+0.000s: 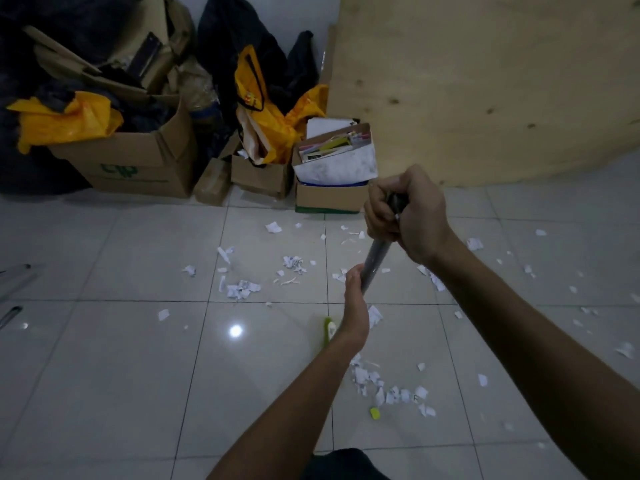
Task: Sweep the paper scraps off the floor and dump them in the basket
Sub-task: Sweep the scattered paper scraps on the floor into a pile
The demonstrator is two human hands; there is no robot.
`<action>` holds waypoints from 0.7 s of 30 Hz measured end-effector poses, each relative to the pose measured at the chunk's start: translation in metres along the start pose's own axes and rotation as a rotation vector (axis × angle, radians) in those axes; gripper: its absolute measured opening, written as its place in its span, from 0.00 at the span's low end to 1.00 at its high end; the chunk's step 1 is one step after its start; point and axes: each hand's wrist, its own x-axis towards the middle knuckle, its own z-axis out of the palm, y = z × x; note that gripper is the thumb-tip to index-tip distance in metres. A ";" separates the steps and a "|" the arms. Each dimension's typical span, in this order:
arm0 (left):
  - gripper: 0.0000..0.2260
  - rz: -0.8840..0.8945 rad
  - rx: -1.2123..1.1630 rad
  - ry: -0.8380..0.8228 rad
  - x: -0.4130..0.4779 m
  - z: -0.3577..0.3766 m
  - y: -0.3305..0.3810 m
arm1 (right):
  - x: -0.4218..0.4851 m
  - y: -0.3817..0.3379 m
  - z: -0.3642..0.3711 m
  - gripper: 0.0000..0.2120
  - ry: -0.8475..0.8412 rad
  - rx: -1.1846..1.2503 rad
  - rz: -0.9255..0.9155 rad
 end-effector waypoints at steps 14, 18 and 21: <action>0.14 -0.073 -0.095 -0.040 -0.008 -0.030 0.032 | 0.027 -0.018 0.053 0.18 0.034 0.018 -0.017; 0.15 -0.019 -0.037 -0.037 -0.009 -0.067 0.053 | 0.041 -0.038 0.083 0.17 0.036 0.096 -0.035; 0.11 0.017 -0.037 0.016 -0.011 -0.103 0.071 | 0.053 -0.047 0.113 0.16 0.039 0.147 -0.048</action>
